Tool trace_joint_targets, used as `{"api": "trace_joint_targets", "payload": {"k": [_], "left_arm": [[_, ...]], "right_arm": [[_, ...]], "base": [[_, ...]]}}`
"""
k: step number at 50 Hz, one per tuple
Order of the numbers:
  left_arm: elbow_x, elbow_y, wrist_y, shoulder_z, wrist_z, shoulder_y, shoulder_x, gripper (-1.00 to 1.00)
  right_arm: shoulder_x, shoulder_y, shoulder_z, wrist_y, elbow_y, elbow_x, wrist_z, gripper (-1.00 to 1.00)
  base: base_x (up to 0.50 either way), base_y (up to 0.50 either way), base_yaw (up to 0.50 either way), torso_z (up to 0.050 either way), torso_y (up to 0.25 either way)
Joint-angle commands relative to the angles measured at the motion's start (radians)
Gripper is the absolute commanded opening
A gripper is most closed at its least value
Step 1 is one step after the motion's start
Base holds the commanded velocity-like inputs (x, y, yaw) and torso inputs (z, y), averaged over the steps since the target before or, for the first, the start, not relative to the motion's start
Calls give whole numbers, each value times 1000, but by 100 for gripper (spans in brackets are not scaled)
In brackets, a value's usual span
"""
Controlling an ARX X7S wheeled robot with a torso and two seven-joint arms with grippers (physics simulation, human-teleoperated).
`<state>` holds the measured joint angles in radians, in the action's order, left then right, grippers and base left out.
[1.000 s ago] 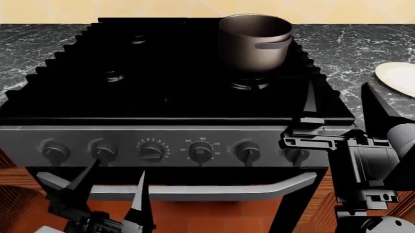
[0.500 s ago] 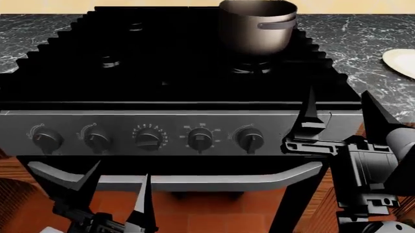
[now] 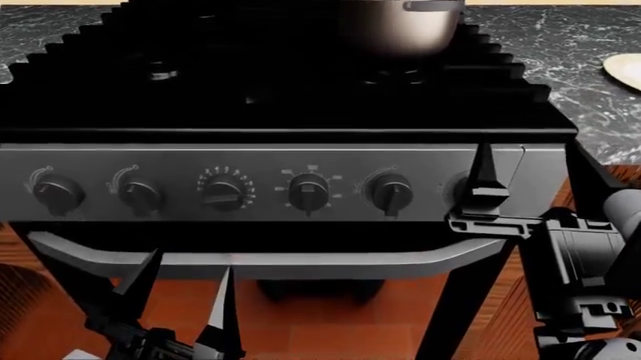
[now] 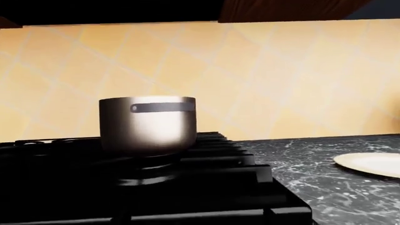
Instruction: Frozen meat rests on a plate on the counter. Retrieve the meat and place it in a pot on a burner. Then turn the burner on.
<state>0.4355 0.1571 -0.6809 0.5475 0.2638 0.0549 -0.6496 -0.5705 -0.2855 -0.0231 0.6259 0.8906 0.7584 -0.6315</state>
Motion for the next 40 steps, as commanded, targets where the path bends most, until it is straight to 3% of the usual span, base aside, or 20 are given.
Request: {"api": "trace_joint_targets", "payload": {"k": [1,24,40], "left_arm": [[9,-5,-1,0,-6,-3,3,100],[8,8,-4,-5,-5,8,-4,100],[1,21,23,-5,5,-5,2,100]], "right_arm": [[-46,-48,26,82,16,103,-31,100],[-131,-122,84,196,37,321,-114,100],[-156,-149,94,204,24,345,-125,100]], "base": [[0,0,0,-50,0],[0,0,0,-50,0],[0,0,0,-50,0]]}}
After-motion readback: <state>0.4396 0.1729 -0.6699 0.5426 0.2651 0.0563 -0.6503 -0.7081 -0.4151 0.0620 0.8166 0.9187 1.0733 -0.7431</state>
